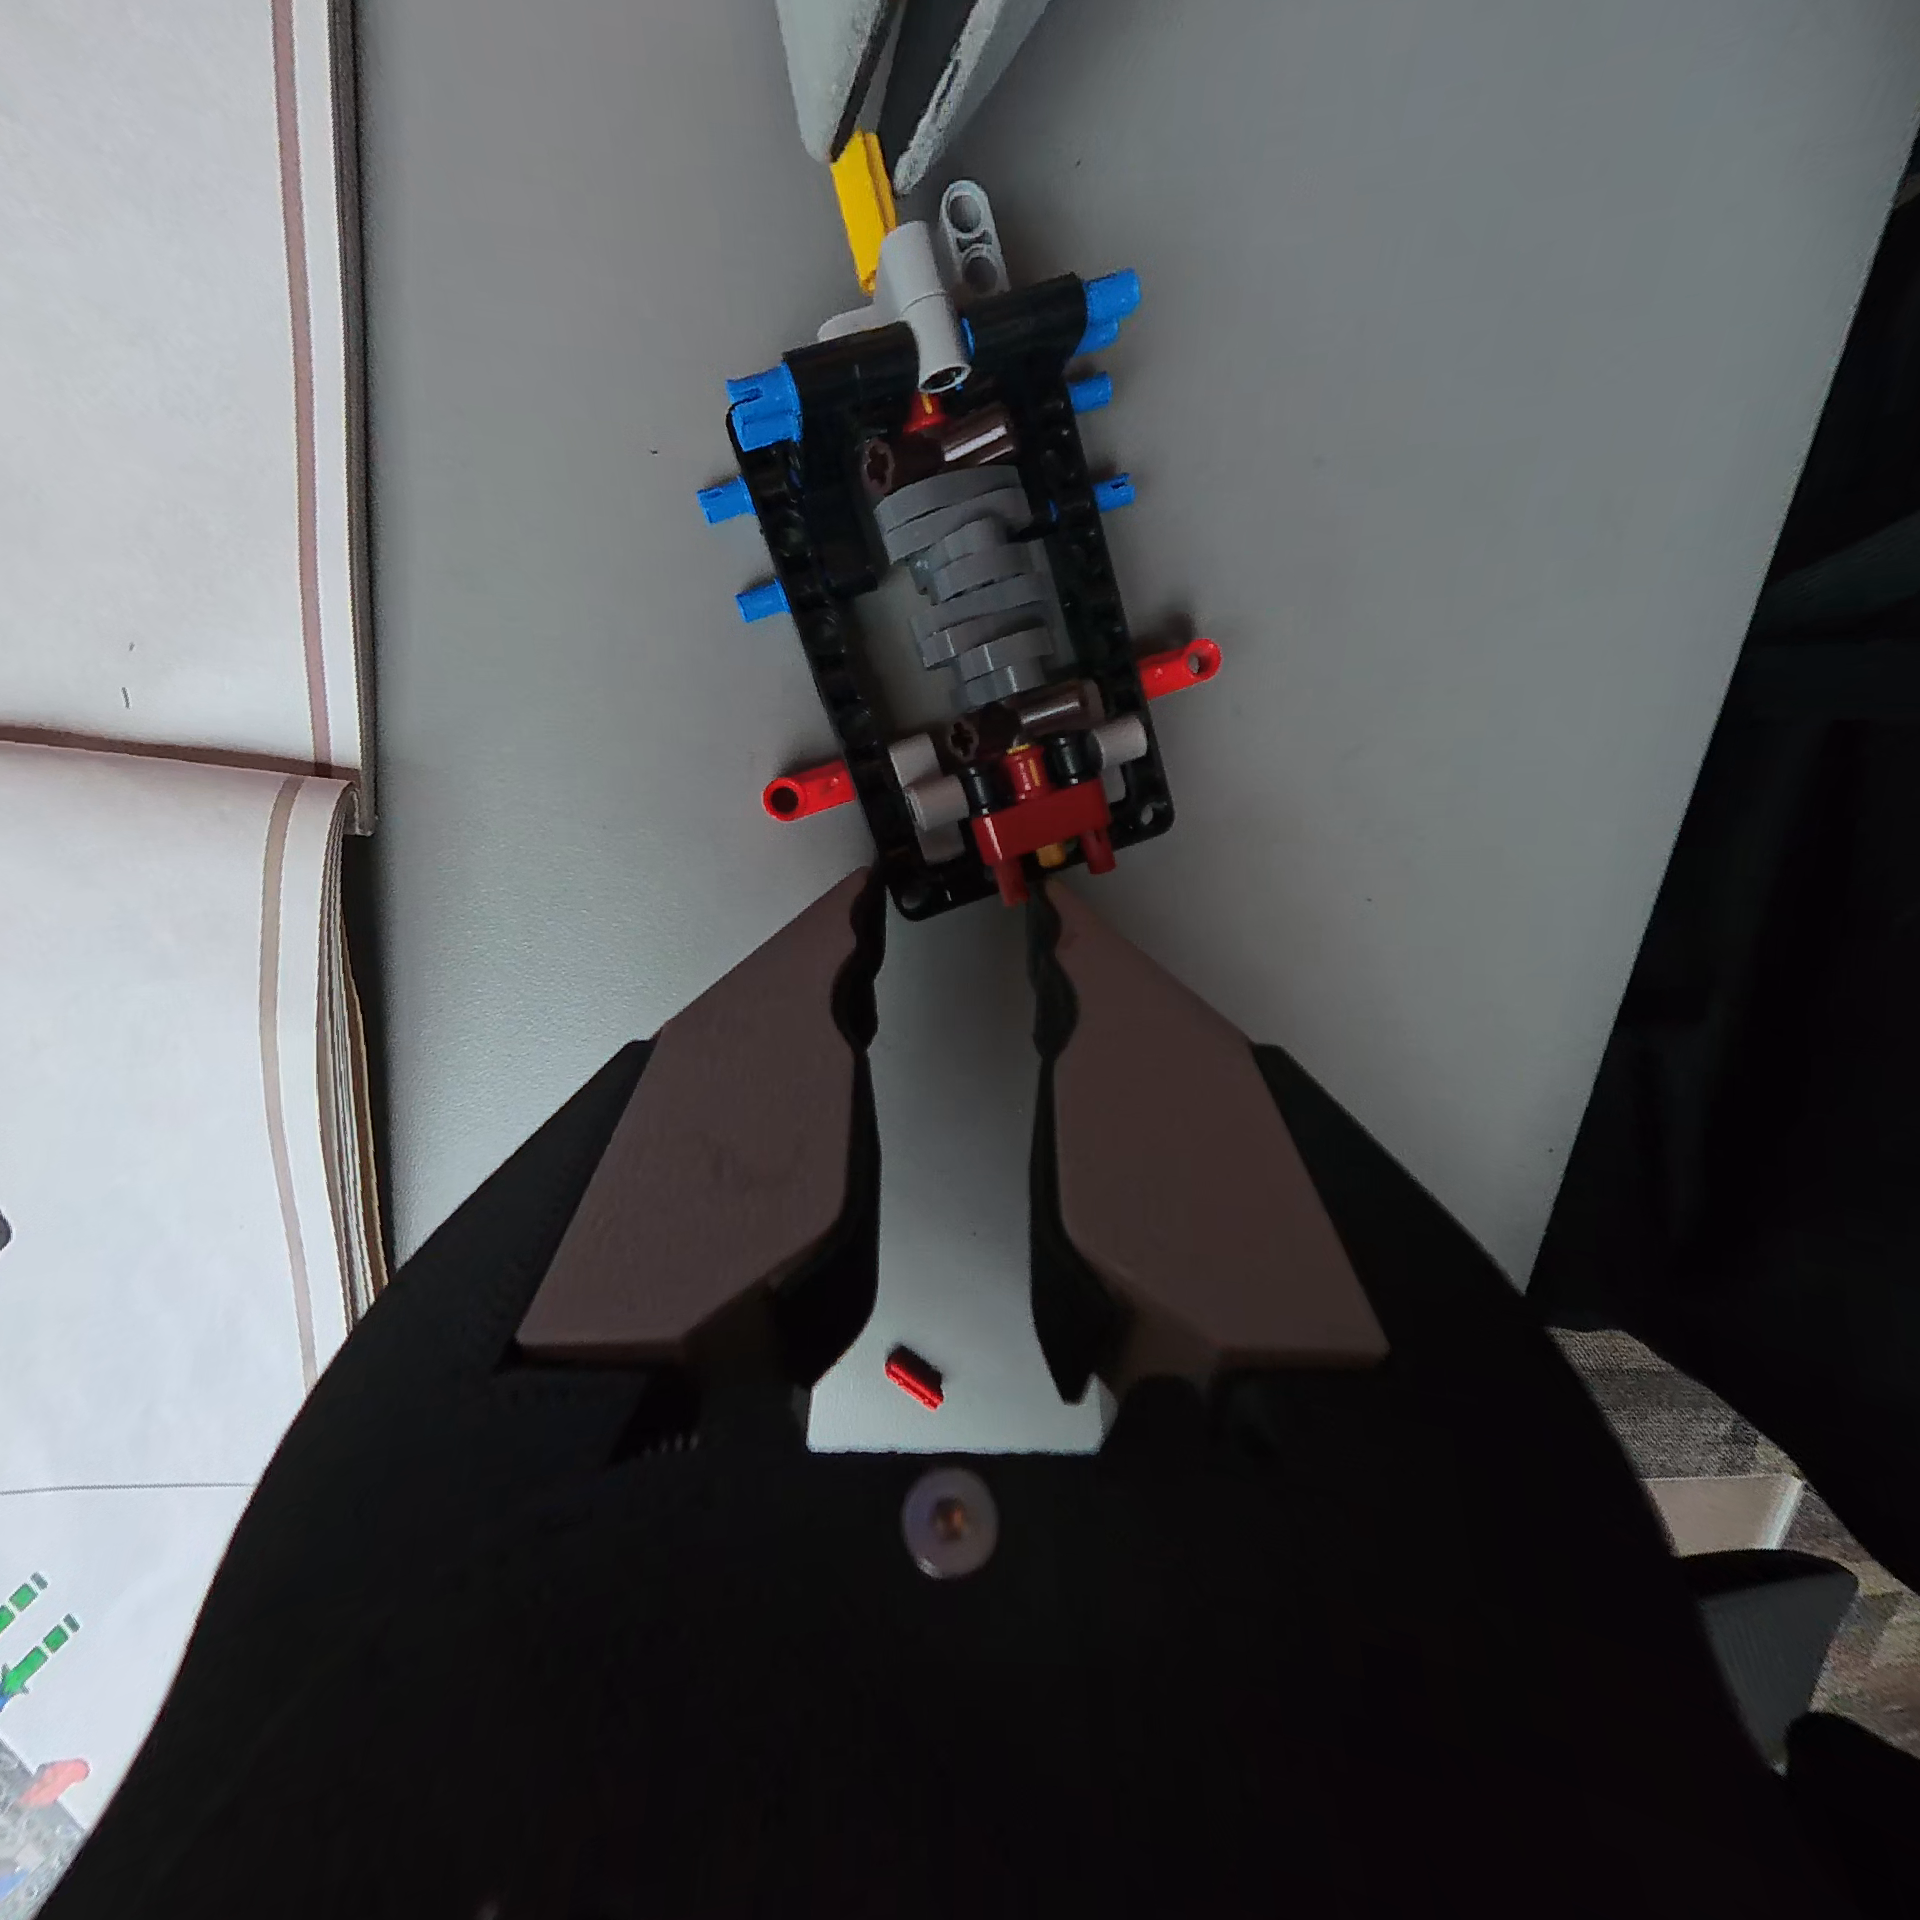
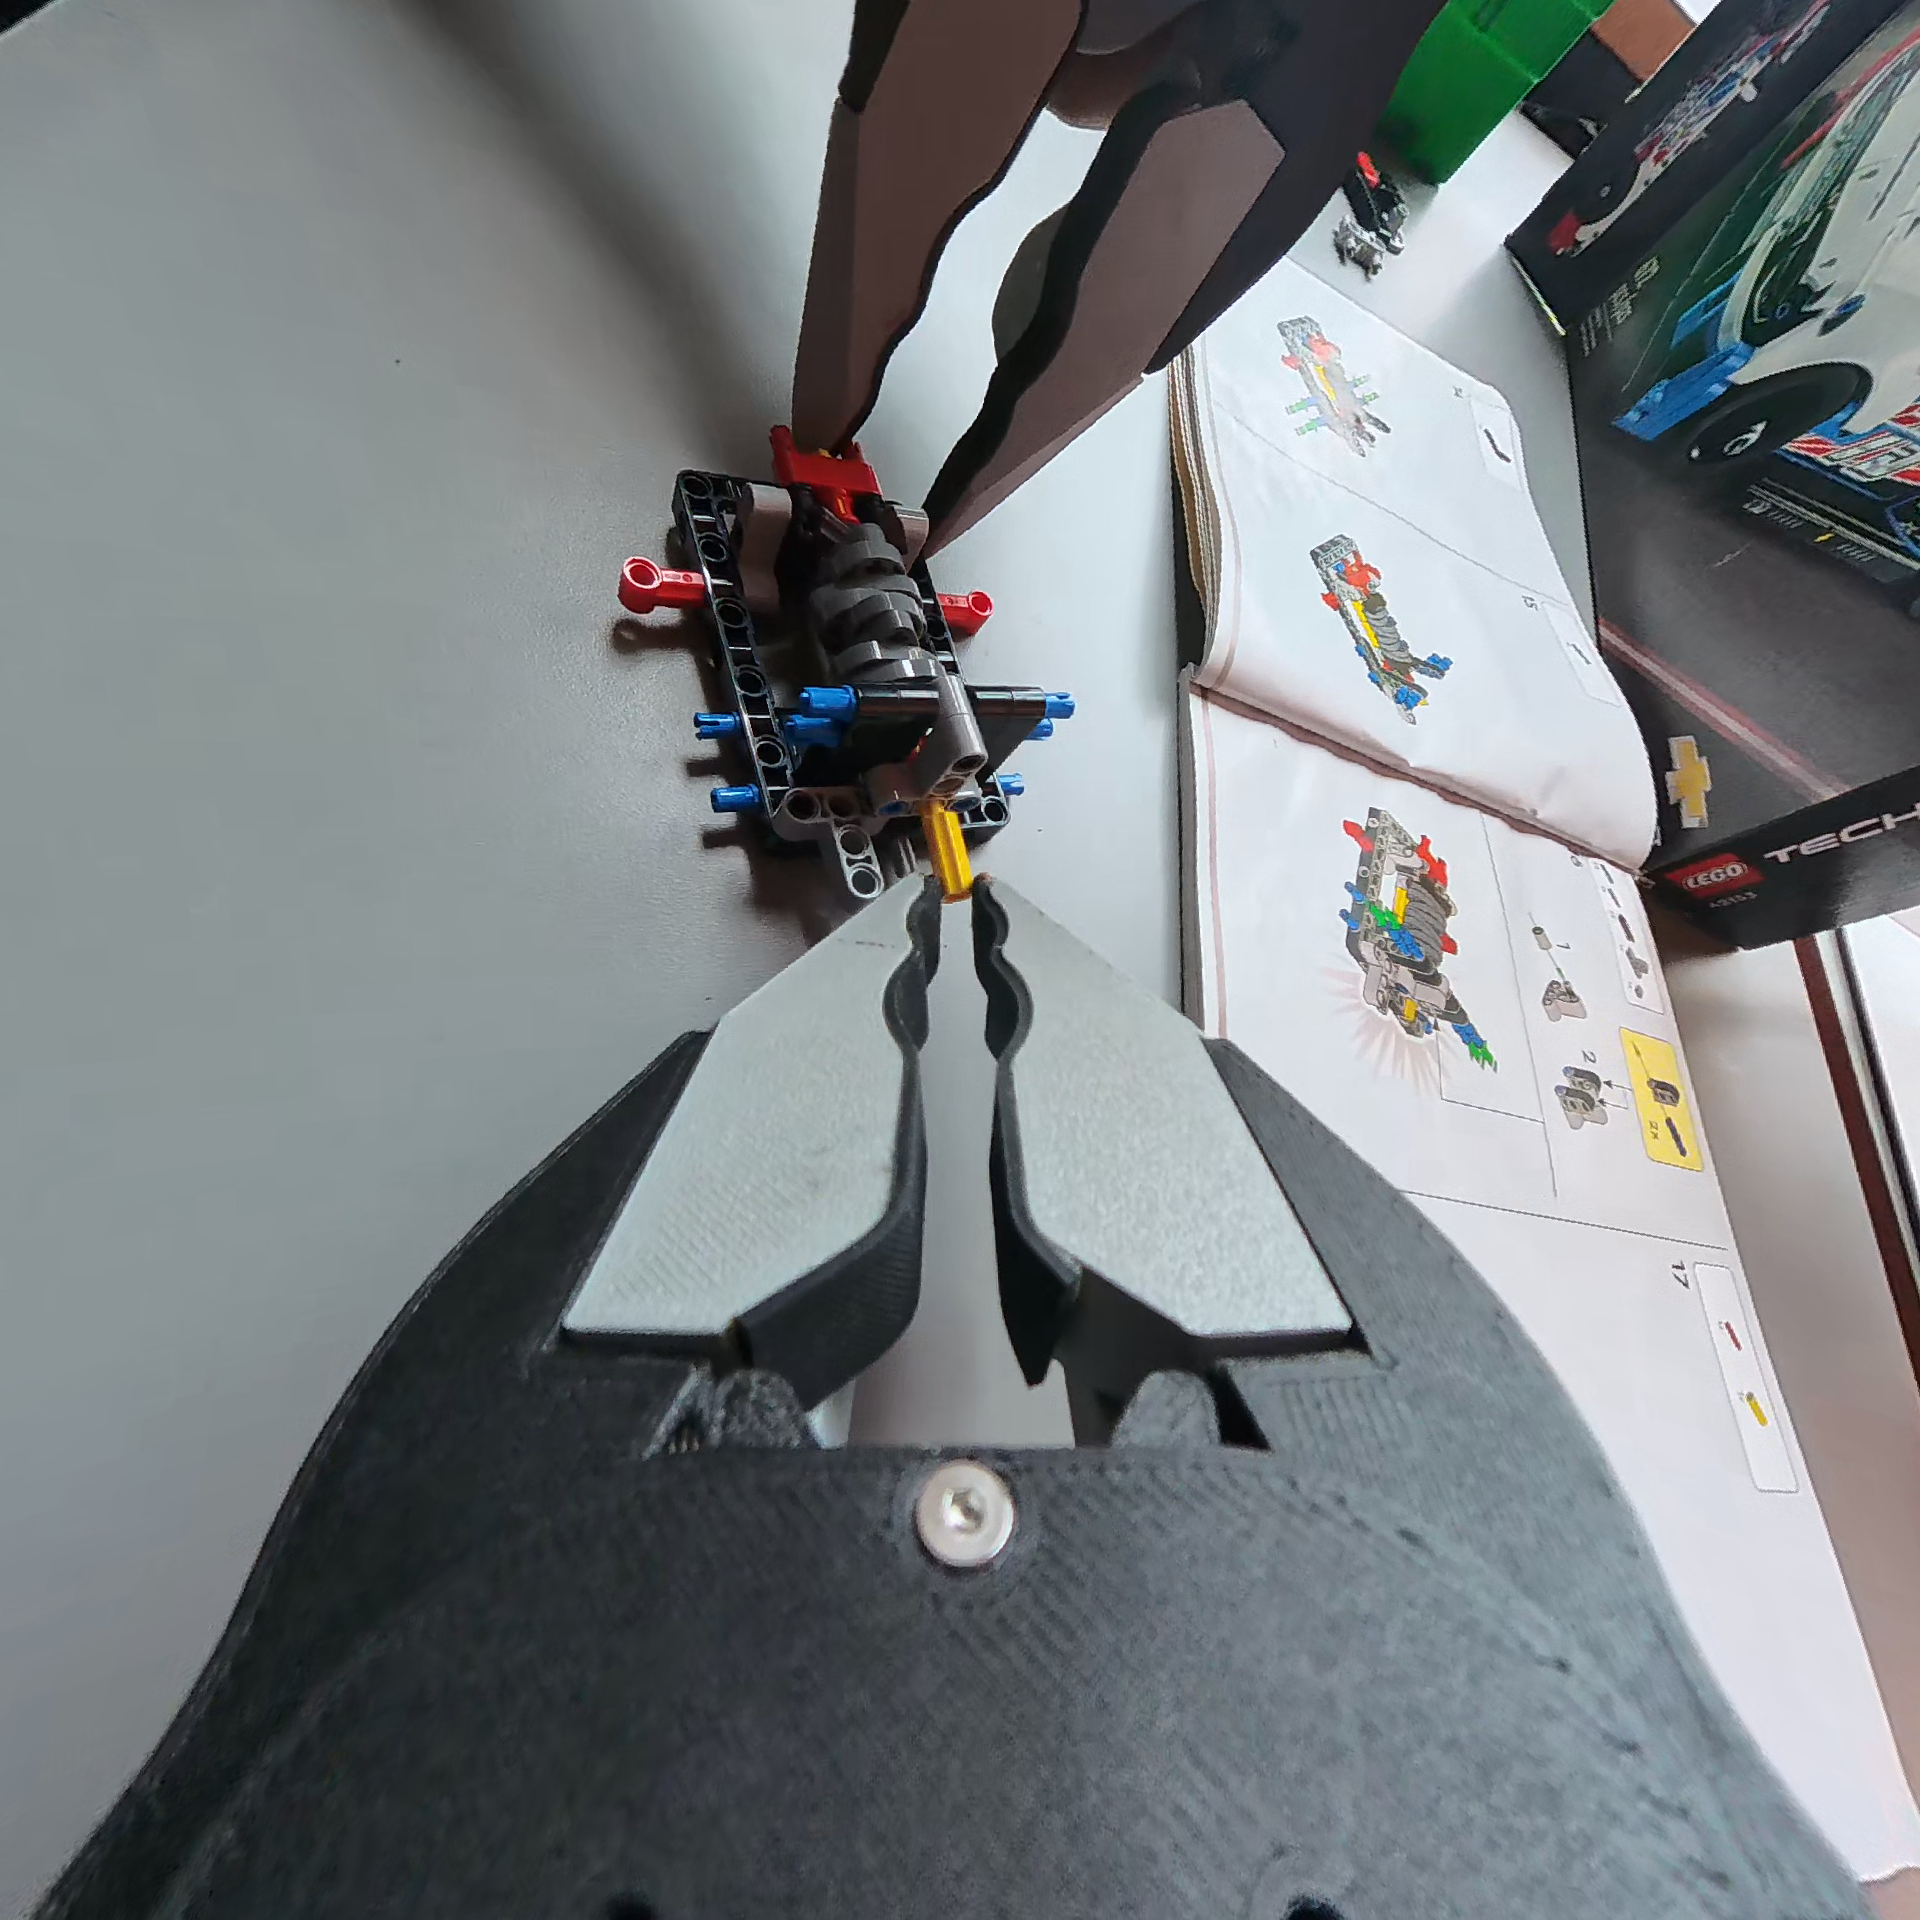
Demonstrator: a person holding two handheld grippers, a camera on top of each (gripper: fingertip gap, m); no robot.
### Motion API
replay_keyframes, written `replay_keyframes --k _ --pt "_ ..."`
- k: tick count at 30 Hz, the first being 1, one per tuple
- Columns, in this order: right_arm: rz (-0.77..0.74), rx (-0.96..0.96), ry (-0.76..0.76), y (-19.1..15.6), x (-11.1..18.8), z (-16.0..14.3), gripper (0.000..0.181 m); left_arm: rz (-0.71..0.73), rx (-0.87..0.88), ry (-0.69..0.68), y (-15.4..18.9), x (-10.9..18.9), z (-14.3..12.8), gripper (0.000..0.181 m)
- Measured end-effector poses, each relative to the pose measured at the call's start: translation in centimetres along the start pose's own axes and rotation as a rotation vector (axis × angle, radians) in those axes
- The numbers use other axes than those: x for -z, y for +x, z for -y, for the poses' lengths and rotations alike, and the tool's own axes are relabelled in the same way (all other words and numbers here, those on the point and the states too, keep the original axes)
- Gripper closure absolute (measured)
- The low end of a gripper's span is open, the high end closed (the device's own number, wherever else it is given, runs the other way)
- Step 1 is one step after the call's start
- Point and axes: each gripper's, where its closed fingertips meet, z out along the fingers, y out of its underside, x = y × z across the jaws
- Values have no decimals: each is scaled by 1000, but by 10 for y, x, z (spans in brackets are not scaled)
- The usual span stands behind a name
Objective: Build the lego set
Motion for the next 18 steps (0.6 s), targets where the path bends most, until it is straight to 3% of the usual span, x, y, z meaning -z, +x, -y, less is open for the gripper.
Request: replay_keyframes --k 18 --pt "-36 60 -14 0 -2 0 179 -7 -1 3 0 0 1 156"
